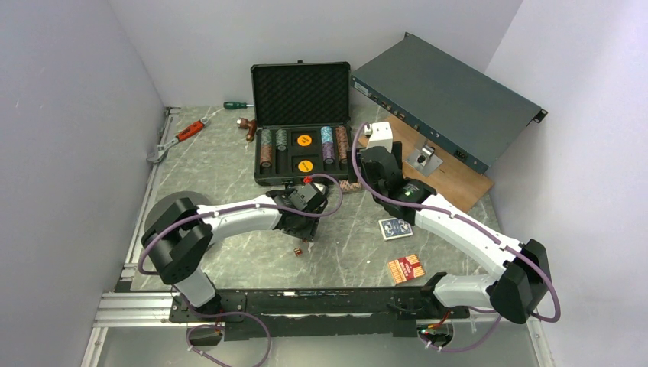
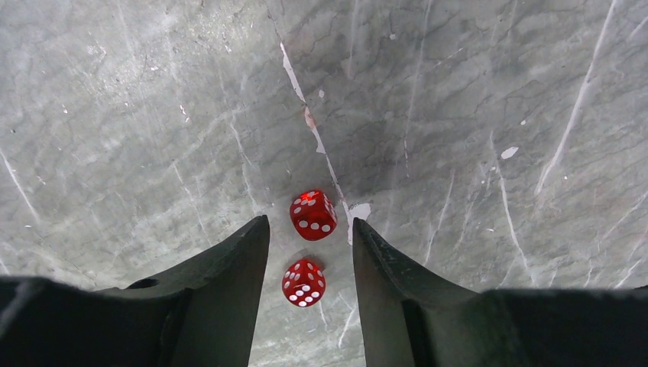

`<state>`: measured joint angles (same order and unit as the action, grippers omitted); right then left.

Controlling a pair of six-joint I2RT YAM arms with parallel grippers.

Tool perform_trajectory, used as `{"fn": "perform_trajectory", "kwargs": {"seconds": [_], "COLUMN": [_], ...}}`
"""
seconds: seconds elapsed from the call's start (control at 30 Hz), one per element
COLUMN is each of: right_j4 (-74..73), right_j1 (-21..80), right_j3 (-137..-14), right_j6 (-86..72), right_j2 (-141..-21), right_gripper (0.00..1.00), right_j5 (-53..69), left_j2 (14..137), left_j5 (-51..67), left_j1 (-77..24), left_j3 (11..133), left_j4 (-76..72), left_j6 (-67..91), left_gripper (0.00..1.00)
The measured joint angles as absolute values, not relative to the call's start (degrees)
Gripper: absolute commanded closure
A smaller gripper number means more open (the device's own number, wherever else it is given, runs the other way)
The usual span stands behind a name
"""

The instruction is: Pack up texas hold em set

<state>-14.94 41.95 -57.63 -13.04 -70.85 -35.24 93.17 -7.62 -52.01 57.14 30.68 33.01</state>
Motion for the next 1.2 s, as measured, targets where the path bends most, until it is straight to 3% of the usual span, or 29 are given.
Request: {"fn": "perform_trajectory", "kwargs": {"seconds": [0.53, 0.73, 0.9, 1.2], "right_j4": [-14.9, -14.9, -14.9, -14.9], "right_j1": [41.3, 41.3, 41.2, 41.2], "right_j3": [-57.4, -57.1, -56.8, -56.5], "right_j6": [-13.3, -13.3, -13.4, -13.5], "right_j2": [-70.8, -70.7, -70.8, -70.7], "right_gripper": [0.10, 0.10, 0.10, 0.10], "right_j5": [-34.0, -34.0, -33.9, -33.6], "left_j2": [94.5, 94.9, 95.2, 95.2], "left_j5": [-7.7, -7.6, -7.5, -7.8], "left_j1": [-52.0, -52.0, -52.1, -52.1], "left_j3": [57.1, 57.1, 57.7, 58.0], "left_j4": [30.2, 30.0, 29.6, 30.0], "left_j6": [35.2, 35.4, 35.5, 35.6], "left_gripper": [0.61, 0.78, 1.00, 1.00]}}
